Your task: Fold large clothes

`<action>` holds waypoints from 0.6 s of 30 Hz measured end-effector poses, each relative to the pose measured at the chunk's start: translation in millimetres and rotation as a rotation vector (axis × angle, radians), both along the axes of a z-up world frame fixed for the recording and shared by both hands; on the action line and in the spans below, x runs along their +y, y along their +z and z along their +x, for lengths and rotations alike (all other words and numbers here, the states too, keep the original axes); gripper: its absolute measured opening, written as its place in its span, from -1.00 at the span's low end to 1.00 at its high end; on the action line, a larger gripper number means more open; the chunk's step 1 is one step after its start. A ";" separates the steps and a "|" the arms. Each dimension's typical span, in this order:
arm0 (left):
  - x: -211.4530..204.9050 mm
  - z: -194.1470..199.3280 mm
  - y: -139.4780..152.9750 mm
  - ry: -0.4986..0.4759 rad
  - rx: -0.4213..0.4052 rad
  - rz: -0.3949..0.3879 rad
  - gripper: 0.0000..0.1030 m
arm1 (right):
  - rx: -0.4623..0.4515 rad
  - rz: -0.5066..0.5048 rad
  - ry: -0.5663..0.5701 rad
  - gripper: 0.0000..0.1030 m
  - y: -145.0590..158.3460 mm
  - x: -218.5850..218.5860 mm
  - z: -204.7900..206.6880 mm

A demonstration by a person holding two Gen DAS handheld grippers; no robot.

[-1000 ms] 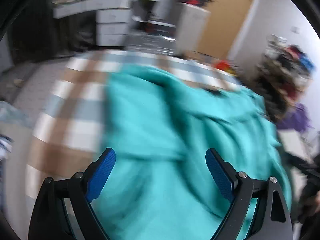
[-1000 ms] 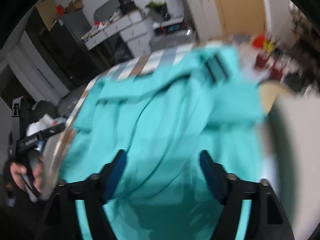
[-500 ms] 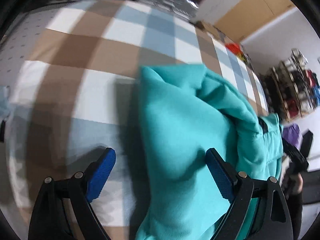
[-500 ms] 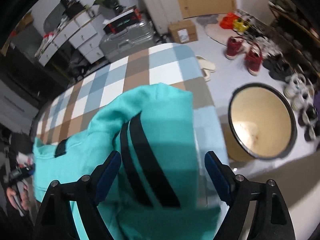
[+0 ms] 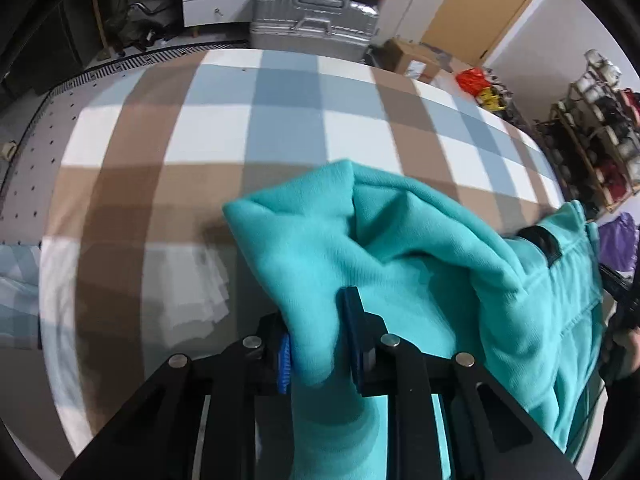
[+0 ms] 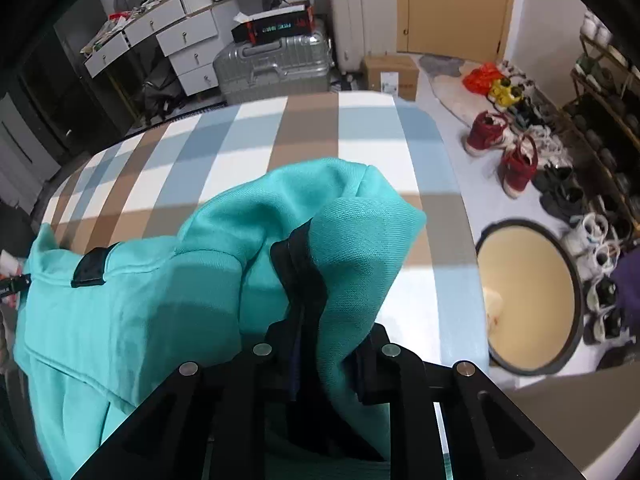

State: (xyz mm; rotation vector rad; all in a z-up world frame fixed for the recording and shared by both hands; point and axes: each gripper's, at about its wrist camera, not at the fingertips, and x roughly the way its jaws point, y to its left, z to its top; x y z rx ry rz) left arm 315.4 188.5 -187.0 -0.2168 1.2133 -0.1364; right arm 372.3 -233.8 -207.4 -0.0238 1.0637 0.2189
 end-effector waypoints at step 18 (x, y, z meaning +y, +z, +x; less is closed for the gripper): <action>-6.6 -80.4 59.6 0.103 -0.144 0.127 -0.66 | -0.171 0.254 -0.024 0.37 67.1 -17.9 -97.2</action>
